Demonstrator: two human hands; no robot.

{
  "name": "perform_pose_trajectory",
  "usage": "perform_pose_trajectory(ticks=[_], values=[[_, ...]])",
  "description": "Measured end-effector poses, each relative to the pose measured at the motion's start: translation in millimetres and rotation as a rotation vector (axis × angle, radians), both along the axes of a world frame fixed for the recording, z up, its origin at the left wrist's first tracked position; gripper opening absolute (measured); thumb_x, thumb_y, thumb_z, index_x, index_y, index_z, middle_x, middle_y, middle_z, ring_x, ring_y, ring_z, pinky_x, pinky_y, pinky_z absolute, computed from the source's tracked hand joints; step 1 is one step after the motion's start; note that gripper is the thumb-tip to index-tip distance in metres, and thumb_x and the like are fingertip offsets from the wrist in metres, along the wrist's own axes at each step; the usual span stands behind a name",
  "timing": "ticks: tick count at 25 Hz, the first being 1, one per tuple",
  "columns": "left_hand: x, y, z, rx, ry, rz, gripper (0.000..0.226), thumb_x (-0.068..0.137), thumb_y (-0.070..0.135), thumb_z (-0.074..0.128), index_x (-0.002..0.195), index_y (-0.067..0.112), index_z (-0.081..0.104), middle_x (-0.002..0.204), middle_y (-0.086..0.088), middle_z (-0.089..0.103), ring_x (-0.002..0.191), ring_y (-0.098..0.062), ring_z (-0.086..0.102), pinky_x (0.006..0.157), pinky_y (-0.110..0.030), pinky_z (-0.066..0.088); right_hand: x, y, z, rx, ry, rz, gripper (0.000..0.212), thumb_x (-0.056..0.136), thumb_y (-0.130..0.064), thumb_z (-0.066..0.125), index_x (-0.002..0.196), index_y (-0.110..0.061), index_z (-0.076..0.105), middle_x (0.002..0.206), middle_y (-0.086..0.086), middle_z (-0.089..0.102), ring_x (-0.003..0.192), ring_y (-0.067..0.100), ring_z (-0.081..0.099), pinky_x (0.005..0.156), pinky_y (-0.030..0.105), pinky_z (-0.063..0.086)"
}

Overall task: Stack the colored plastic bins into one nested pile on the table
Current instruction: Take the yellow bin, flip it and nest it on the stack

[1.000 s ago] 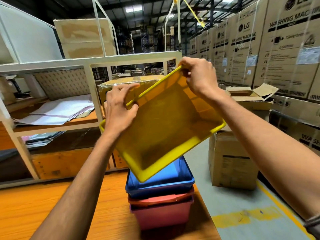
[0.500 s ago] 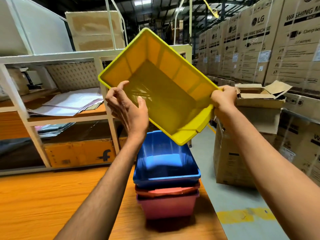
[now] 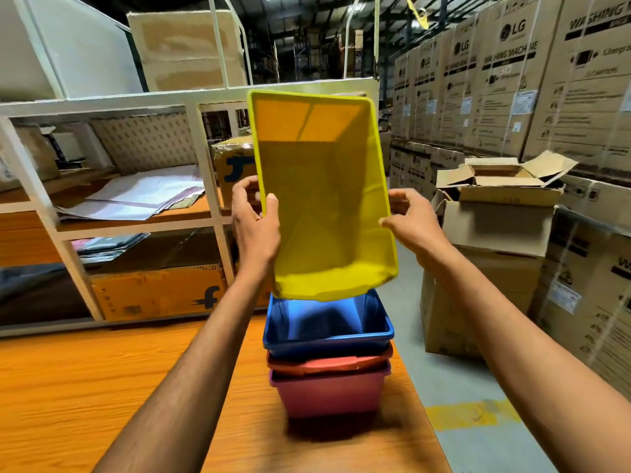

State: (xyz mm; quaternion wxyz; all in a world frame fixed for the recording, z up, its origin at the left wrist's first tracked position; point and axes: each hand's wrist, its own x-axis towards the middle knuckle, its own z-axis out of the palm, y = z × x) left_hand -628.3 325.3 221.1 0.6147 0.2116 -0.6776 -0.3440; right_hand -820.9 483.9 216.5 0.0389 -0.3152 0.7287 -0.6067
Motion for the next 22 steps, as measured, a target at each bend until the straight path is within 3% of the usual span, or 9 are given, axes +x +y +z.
perform_pose_trajectory(ticks=[1,4,6,9,12,14,17,19,22], values=[[2,-3,-2,-0.047,-0.025,-0.016,0.032,0.1,0.015,0.058,0.132,0.014,0.051,0.112,0.01,0.054,0.095,0.002,0.056,0.073,-0.014,0.049,-1,1,6,-0.036,0.013,0.072,0.044,0.089,-0.004,0.066,0.129,-0.021,0.061,0.122,0.001,0.069,0.115,0.02,0.065,0.099,0.045,0.055],[6,-13,-11,-0.092,-0.032,-0.017,0.034,0.103,0.025,0.058,0.134,0.013,0.049,0.128,-0.008,0.058,0.11,-0.025,0.06,0.086,-0.035,0.051,-6,6,15,-0.147,0.076,0.23,0.045,0.1,-0.007,0.056,0.141,-0.026,0.057,0.129,0.001,0.067,0.115,0.021,0.066,0.088,0.041,0.057],[9,-22,-15,-0.056,-0.041,-0.023,0.039,0.104,0.03,0.056,0.139,0.016,0.045,0.13,-0.013,0.058,0.111,-0.032,0.06,0.082,-0.031,0.051,-5,11,18,-0.178,0.119,0.332,0.051,0.1,-0.009,0.056,0.143,-0.036,0.053,0.13,-0.001,0.065,0.114,0.019,0.067,0.084,0.035,0.058],[12,-30,-17,0.02,-0.086,-0.046,0.04,0.107,0.026,0.05,0.145,0.027,0.04,0.131,-0.011,0.056,0.1,-0.022,0.06,0.066,-0.02,0.046,2,18,20,-0.166,0.249,0.363,0.055,0.1,-0.012,0.058,0.146,-0.042,0.048,0.134,-0.007,0.059,0.114,0.009,0.065,0.085,0.026,0.059],[18,-41,-15,0.064,-0.059,-0.077,0.038,0.106,0.03,0.051,0.144,0.024,0.046,0.13,-0.008,0.058,0.104,-0.015,0.06,0.08,-0.027,0.051,12,20,22,-0.164,0.359,0.301,0.059,0.099,-0.011,0.059,0.148,-0.039,0.045,0.137,-0.008,0.052,0.118,0.0,0.056,0.086,0.015,0.054],[24,-46,-12,0.127,-0.015,-0.178,0.03,0.105,0.026,0.054,0.135,0.029,0.054,0.128,-0.003,0.062,0.106,-0.007,0.065,0.089,-0.03,0.057,17,20,25,-0.177,0.374,0.292,0.059,0.098,-0.007,0.06,0.146,-0.038,0.045,0.135,-0.003,0.051,0.12,0.001,0.051,0.078,0.008,0.052],[32,-45,-7,0.196,-0.034,-0.25,0.027,0.103,0.023,0.059,0.113,0.048,0.059,0.117,0.006,0.068,0.098,-0.005,0.069,0.072,-0.021,0.058,18,20,33,-0.227,0.281,0.384,0.057,0.095,-0.001,0.061,0.137,-0.038,0.051,0.12,-0.003,0.055,0.104,0.002,0.058,0.072,0.011,0.053],[35,-45,0,0.228,-0.056,-0.246,0.026,0.1,0.021,0.063,0.105,0.046,0.062,0.105,0.012,0.067,0.083,0.003,0.07,0.058,-0.013,0.053,12,18,37,-0.244,0.177,0.429,0.055,0.094,0.003,0.061,0.133,-0.036,0.057,0.112,-0.004,0.059,0.093,-0.001,0.063,0.071,0.017,0.054],[35,-53,8,0.322,-0.117,-0.254,0.017,0.096,0.022,0.07,0.101,0.039,0.066,0.107,0.008,0.068,0.089,-0.002,0.07,0.058,-0.017,0.055,-3,9,41,-0.198,-0.036,0.447,0.05,0.094,0.006,0.061,0.124,-0.033,0.066,0.101,-0.004,0.066,0.087,0.006,0.066,0.065,0.025,0.053]])
